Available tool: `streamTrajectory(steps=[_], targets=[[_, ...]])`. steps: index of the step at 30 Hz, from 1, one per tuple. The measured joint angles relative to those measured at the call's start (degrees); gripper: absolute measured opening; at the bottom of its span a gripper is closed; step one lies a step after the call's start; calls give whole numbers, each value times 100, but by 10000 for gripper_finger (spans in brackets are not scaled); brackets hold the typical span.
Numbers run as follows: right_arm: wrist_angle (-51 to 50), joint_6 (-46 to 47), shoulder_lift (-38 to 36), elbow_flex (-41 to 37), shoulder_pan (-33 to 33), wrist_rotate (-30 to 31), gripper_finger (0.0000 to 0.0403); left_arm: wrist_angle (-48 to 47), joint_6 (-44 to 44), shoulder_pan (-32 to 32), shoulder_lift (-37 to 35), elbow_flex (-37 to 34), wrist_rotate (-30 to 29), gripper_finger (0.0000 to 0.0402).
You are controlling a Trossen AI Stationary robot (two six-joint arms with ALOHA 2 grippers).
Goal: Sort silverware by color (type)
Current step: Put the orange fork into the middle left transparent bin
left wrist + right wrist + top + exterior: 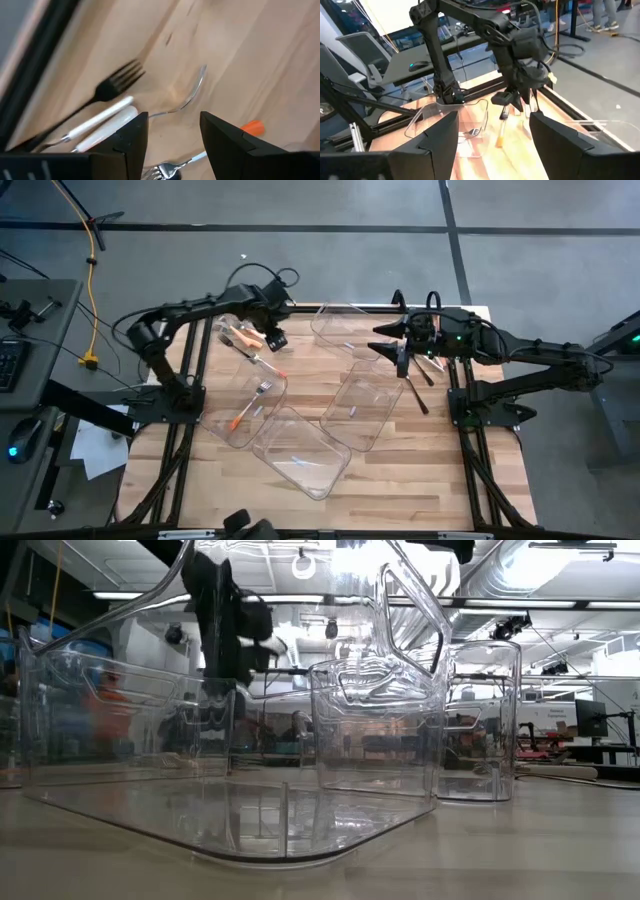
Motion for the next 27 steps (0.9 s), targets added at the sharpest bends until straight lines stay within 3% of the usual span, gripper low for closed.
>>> streamTrajectory(steps=[6,22,27], targets=[[0,18,0,0,0,0,229,43,106,-18,588,0,430,170],[-28,167,0,0,0,2,229,260,461,-60,1175,-1,135,169],[-46,161,0,0,0,2,229,356,491,-94,1226,-7,15,146]])
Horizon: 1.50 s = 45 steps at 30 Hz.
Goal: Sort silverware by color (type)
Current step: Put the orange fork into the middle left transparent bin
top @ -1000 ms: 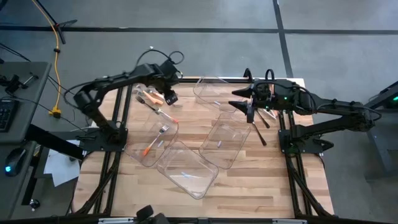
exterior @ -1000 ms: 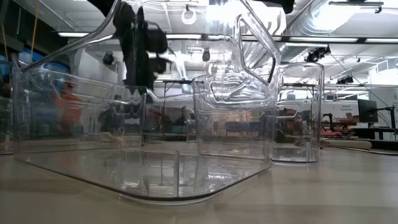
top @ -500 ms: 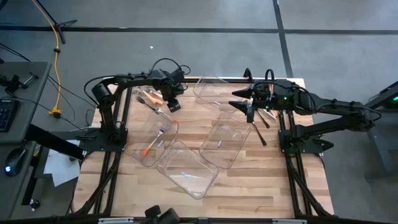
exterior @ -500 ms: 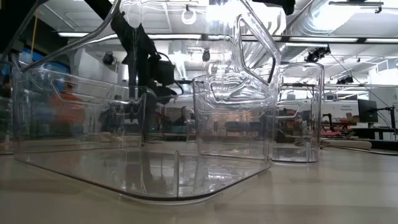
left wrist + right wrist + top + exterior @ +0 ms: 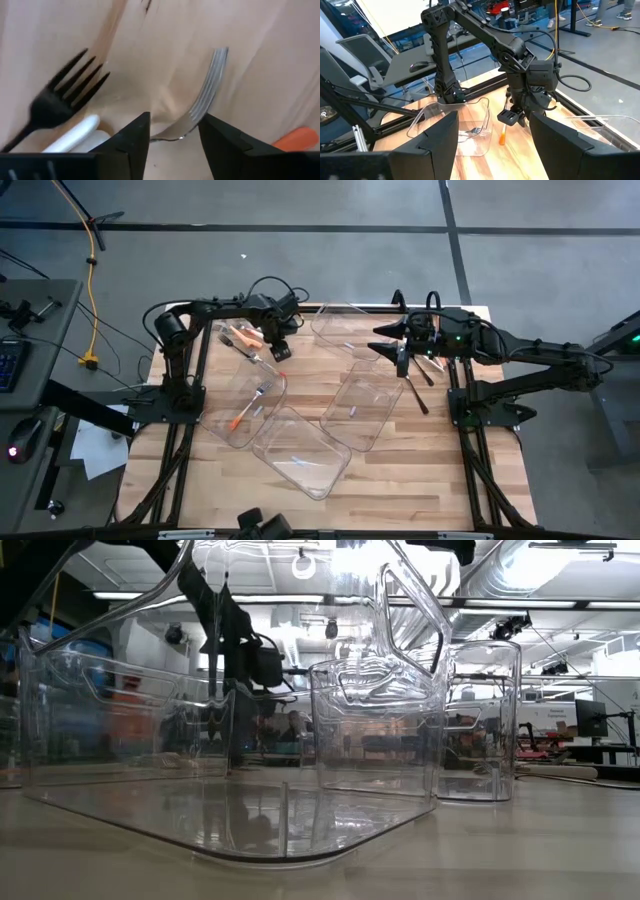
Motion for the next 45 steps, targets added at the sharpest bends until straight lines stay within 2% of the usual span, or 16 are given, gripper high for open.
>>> streamTrajectory(steps=[9,29,38,45], targets=[[-17,-51,0,0,0,0,229,20,4,-29,0,7,-172,9],[-20,-56,0,0,0,0,229,-26,104,-35,-131,2,-129,1],[-20,-56,0,0,0,0,229,-21,136,-16,-916,2,-133,1],[-20,-56,0,0,0,0,229,577,-541,-16,-2042,-2,-87,0]])
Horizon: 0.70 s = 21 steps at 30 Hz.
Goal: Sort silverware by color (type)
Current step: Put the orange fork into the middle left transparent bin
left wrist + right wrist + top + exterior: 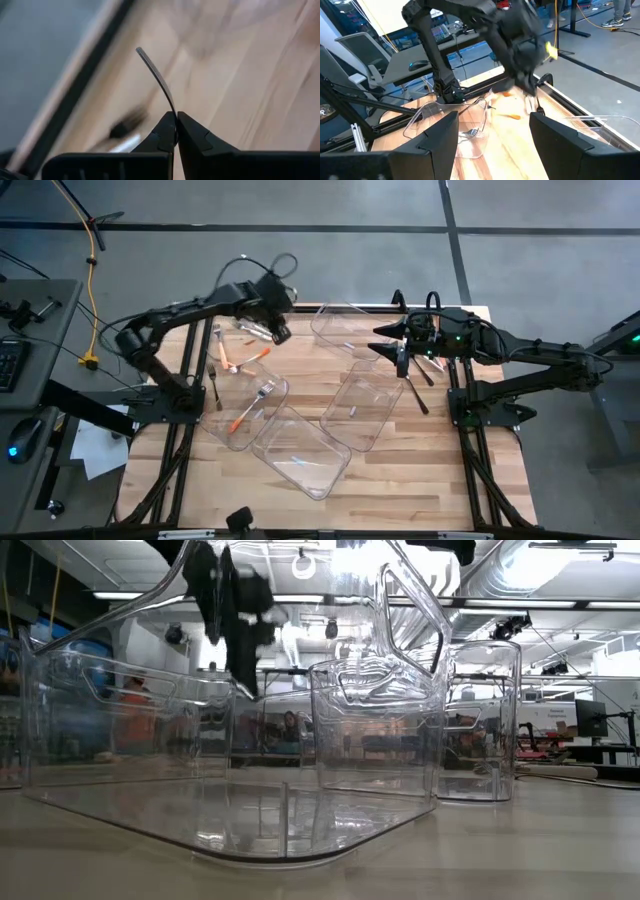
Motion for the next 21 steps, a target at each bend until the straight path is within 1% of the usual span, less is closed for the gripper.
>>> streamTrajectory(steps=[2,8,11,14,21], targets=[[0,0,0,0,0,0,229,315,-212,-13,-380,0,107,0],[2,0,0,0,0,0,229,1430,-827,-119,-1425,0,714,0],[2,-6,0,0,0,-6,229,2079,-1129,-266,-1850,-75,860,0],[2,-168,0,0,0,-66,229,2900,-1374,-500,-2271,-485,1065,0],[5,-418,0,0,2,-90,229,4675,-2087,-1272,-3131,-1961,1071,0]])
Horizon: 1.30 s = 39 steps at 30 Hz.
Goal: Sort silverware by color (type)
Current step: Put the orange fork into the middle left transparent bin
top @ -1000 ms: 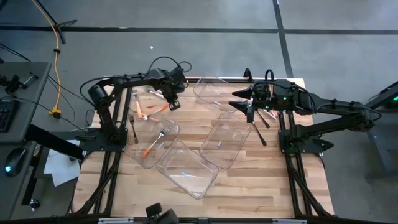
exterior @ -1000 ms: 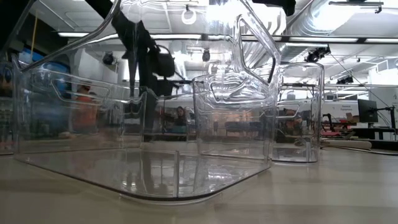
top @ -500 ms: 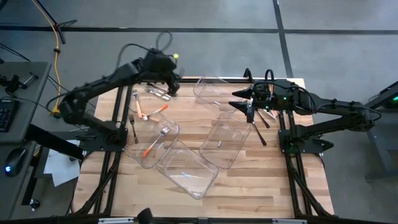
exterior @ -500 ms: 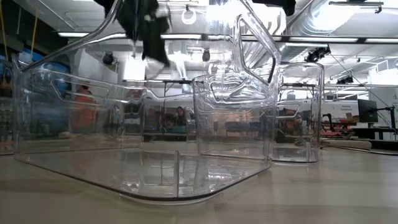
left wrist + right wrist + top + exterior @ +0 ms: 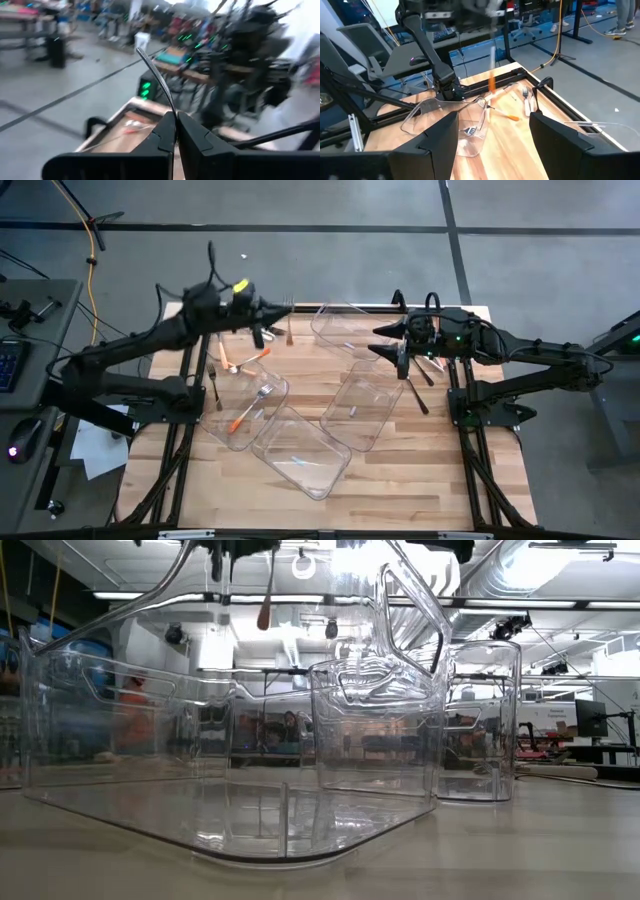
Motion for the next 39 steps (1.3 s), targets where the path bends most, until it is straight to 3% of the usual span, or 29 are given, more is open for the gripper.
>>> streamTrajectory(steps=[5,8,14,19,39], targets=[[23,-36,0,0,-2,-108,229,1438,-366,-659,-298,-910,-81,0],[271,45,64,0,-1,-308,229,1771,-472,-1018,-313,-1092,-361,0],[1312,-227,620,0,0,-970,229,1899,-228,-1473,-224,-1126,-718,0],[2039,-485,1049,-2,0,-1032,229,1941,-183,-1579,-222,-1121,-776,0],[2144,-440,1104,-2,0,-1032,229,1954,-172,-1629,-221,-1119,-780,0]])
